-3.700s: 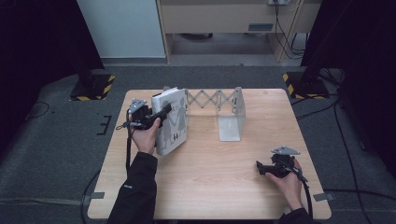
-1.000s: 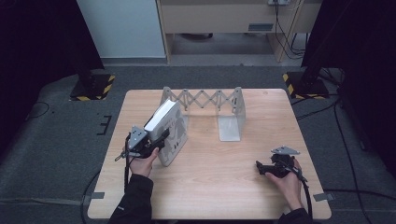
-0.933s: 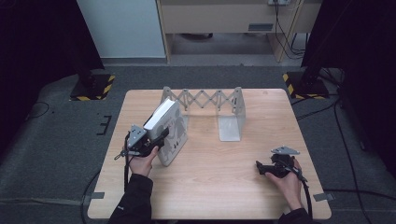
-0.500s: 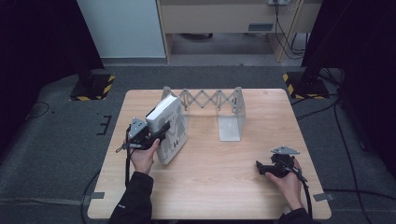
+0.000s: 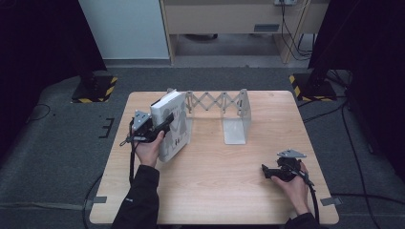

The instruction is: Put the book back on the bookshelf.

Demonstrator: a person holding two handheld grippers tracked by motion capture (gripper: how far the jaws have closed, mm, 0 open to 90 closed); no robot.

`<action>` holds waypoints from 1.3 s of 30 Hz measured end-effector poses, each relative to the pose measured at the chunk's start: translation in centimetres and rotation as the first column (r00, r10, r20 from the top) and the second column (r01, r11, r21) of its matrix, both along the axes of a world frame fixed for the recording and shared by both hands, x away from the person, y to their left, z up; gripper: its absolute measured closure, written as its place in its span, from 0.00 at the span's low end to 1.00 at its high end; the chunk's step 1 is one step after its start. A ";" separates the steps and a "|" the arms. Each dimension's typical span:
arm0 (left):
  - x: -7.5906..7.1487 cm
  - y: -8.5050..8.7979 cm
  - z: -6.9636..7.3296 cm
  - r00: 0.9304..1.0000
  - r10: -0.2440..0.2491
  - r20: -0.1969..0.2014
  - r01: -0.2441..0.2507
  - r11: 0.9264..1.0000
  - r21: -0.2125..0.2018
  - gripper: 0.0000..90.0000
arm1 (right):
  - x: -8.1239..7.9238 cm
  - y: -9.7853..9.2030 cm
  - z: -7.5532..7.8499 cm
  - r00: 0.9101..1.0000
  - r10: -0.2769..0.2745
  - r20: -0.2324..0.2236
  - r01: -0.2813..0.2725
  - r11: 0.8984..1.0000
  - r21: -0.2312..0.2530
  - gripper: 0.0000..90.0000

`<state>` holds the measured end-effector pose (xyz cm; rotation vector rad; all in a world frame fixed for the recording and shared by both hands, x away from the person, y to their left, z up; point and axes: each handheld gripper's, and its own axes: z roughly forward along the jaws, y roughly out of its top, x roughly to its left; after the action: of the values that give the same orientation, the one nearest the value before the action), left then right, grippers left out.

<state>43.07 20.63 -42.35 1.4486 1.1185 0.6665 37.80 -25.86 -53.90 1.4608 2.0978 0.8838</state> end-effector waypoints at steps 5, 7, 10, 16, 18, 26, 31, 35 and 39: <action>1.0 -1.1 0.0 1.000 -0.005 0.008 0.005 1.000 -0.005 0.58 | 0.0 0.0 0.0 1.000 0.000 0.000 0.000 1.000 0.000 0.05; 1.4 -1.5 0.0 1.000 0.001 0.010 -0.001 1.000 0.004 0.58 | 0.0 0.0 0.0 1.000 0.000 0.000 0.000 1.000 0.000 0.05; 1.8 -2.2 0.0 1.000 0.013 0.020 -0.014 0.999 0.047 0.58 | 0.0 0.0 0.0 1.000 0.001 0.001 -0.001 1.000 -0.001 0.05; 2.1 -2.5 -0.5 1.000 0.016 0.023 -0.017 0.998 0.068 0.58 | 0.0 0.0 0.0 1.000 0.000 0.001 0.000 1.000 -0.001 0.05; 1.9 -2.4 -0.8 0.999 0.013 0.033 -0.015 0.998 0.068 0.58 | 0.0 0.0 0.0 1.000 0.000 0.001 0.000 1.000 -0.001 0.05; 0.7 -1.7 -1.0 1.000 -0.026 0.016 0.025 0.995 0.095 0.57 | 0.0 0.0 0.0 1.000 0.000 0.002 0.000 1.000 -0.003 0.06; -0.6 -0.8 -1.5 0.999 -0.032 0.002 0.031 0.995 0.099 0.57 | 0.0 0.0 0.0 1.000 0.002 0.001 -0.002 1.000 -0.005 0.06; -1.3 -0.3 -1.9 0.999 -0.032 -0.012 0.033 0.994 0.107 0.57 | 0.0 0.0 0.0 1.000 0.002 0.001 -0.002 1.000 -0.005 0.06; -1.9 -0.2 -2.5 0.999 -0.032 -0.019 0.034 0.995 0.097 0.57 | -0.1 0.1 0.0 1.000 -0.003 0.005 0.003 1.000 -0.006 0.06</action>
<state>41.17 20.44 -44.89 1.5556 1.0862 0.6943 37.75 -25.79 -53.90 1.4572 2.0919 0.8780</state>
